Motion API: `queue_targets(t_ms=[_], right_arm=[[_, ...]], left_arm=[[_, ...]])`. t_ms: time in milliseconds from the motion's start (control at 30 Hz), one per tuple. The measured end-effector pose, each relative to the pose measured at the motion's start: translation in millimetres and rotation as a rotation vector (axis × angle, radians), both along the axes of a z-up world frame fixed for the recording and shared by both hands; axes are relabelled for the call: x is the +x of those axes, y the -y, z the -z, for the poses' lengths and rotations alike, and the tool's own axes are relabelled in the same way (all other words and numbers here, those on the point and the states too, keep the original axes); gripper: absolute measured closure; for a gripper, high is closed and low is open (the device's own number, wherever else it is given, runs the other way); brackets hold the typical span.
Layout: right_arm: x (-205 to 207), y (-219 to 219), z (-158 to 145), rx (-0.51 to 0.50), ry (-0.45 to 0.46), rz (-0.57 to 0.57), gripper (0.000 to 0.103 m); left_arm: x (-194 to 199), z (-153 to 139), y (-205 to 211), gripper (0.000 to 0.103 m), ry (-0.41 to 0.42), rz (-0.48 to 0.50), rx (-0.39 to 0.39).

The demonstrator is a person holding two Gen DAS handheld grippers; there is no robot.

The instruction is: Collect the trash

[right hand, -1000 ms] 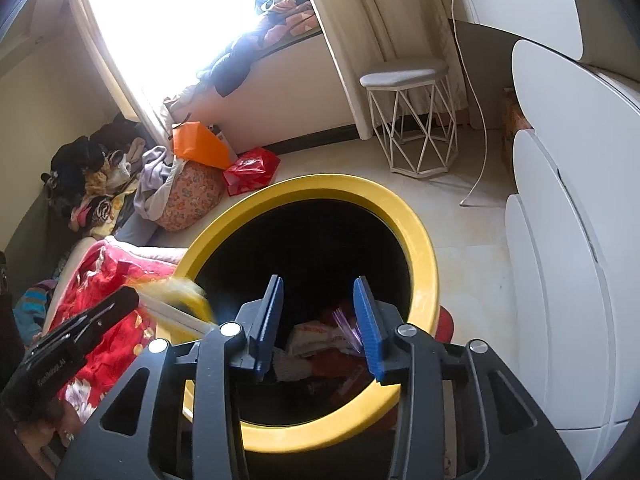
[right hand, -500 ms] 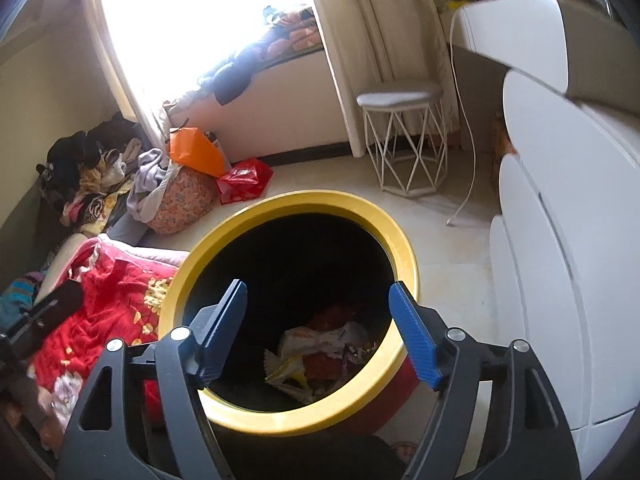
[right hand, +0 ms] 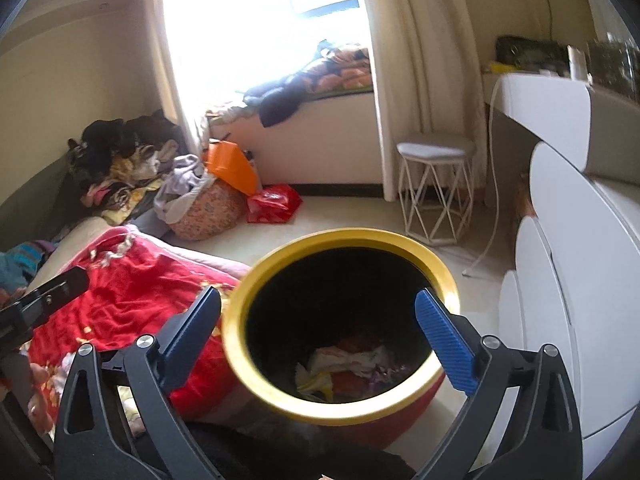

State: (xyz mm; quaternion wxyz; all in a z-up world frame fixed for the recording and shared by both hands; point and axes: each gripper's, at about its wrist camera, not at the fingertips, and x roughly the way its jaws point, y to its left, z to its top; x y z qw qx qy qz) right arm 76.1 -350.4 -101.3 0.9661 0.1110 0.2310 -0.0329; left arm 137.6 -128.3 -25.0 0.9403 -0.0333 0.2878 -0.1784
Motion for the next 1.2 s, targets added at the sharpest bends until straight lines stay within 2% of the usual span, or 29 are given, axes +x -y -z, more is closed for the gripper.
queue_targets(t_ms=[233, 400, 833, 1000, 1200], right_arm=[[-19.7, -31.7, -11.5, -0.066, 0.071, -0.026, 0.006], [-39.4, -51.1, -18.7, -0.137, 0.164, -0.022, 0.006], [-91.4, -85.2, -20.4, -0.249, 0.370, -0.031, 0.006], [-99.5, -87.7, -19.8, -0.264, 0.404, -0.035, 0.006], [-96.3, -89.6, -15.5, -0.250, 0.390, -0.035, 0.006]], left_arm=[[-22.2, -4.2, -26.1, 0.011, 0.033, -0.086, 0.011], [-36.6, -3.1, -40.6, 0.011, 0.063, -0.136, 0.024], [-75.4, 5.3, -60.7, 0.011, 0.152, -0.142, 0.025], [-84.8, 6.9, -63.6, 0.011, 0.178, -0.149, 0.024], [-89.6, 5.5, -69.0, 0.011, 0.197, -0.153, 0.011]])
